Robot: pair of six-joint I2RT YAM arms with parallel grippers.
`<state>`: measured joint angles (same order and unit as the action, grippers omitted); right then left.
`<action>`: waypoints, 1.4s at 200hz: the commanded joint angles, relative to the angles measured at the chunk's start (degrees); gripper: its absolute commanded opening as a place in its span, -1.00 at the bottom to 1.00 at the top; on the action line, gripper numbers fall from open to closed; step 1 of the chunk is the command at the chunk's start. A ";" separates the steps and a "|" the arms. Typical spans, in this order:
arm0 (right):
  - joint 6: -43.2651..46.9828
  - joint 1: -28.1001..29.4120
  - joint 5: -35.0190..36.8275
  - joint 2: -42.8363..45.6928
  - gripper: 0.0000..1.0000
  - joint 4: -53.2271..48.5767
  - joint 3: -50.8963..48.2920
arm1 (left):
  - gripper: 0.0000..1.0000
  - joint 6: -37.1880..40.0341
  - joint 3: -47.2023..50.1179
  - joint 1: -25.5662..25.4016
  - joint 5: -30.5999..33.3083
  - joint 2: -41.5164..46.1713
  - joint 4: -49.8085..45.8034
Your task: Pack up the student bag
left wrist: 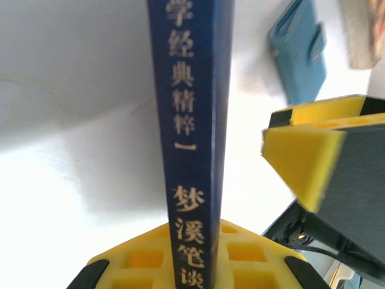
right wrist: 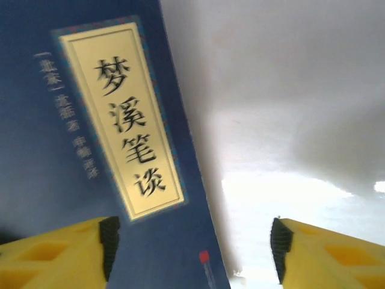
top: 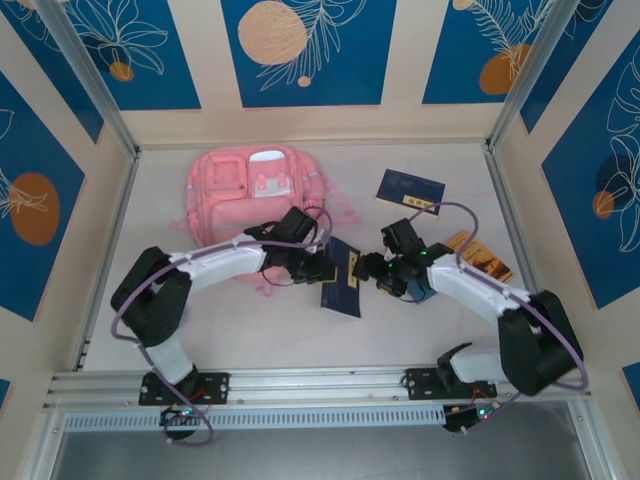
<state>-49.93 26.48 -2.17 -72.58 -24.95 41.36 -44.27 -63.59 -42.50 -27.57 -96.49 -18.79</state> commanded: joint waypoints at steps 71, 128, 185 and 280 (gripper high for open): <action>-30.55 -3.50 -20.15 9.28 0.80 43.67 -6.73 | -1.00 -21.39 -0.94 12.78 -0.84 13.23 21.82; -41.98 -1.56 -19.41 2.86 0.82 56.57 -4.63 | -1.00 -36.88 2.57 13.06 -0.84 12.92 37.99; -47.24 -1.59 -17.86 -0.87 0.57 65.53 -3.58 | -1.00 -39.51 3.73 12.64 -0.73 13.36 39.25; -43.15 -2.04 -13.46 1.01 -0.47 57.44 -1.73 | -0.64 -29.55 7.04 12.09 3.28 20.23 25.12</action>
<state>-96.49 24.64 -18.87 -73.95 36.36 38.28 -80.44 -57.23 -29.87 -25.82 -81.60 12.34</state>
